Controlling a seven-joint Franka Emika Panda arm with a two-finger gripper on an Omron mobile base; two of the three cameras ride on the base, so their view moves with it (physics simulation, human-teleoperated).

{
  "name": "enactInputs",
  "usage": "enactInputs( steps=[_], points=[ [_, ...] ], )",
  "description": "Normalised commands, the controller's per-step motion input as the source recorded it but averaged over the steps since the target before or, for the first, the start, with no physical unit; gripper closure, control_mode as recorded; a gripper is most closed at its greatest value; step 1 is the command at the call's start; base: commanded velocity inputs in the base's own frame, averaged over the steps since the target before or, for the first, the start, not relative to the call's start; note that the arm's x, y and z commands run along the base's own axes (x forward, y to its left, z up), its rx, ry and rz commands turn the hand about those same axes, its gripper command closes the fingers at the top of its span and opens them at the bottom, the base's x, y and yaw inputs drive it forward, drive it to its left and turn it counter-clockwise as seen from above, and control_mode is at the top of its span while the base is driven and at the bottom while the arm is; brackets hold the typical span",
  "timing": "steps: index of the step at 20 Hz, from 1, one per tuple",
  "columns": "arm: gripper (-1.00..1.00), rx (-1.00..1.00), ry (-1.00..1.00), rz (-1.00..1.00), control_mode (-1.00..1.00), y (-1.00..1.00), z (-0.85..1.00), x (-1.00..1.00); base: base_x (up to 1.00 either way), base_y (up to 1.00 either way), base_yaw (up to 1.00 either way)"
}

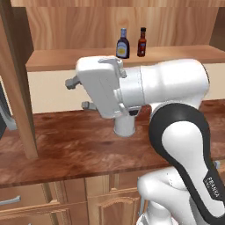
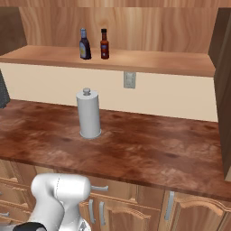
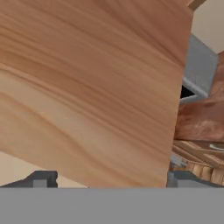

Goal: Move the condiment bottle and condiment bottle from the cabinet to the dining counter.

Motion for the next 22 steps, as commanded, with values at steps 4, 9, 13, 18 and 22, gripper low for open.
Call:
enactInputs(
  steps=[4, 9, 13, 18, 22],
  points=[
    [-1.0, -0.26, -0.13, -0.29, -1.0, -0.99, 0.13, 0.32, 0.0, 0.0, 0.0],
    [-1.0, -0.31, -0.2, -0.3, -1.0, -0.92, 0.01, 0.29, 0.0, 0.0, 0.0],
    [-1.0, -0.33, -0.24, -0.28, -1.0, -0.86, 0.0, 0.25, 0.0, 0.0, 0.0],
    [-1.0, -0.27, -0.33, -0.19, -1.0, -0.53, 0.05, 0.27, 0.0, 0.0, 0.0],
    [-1.0, -0.19, -0.27, -0.13, -1.0, -0.34, 0.12, 0.38, 0.0, 0.0, 0.0]
  ],
)
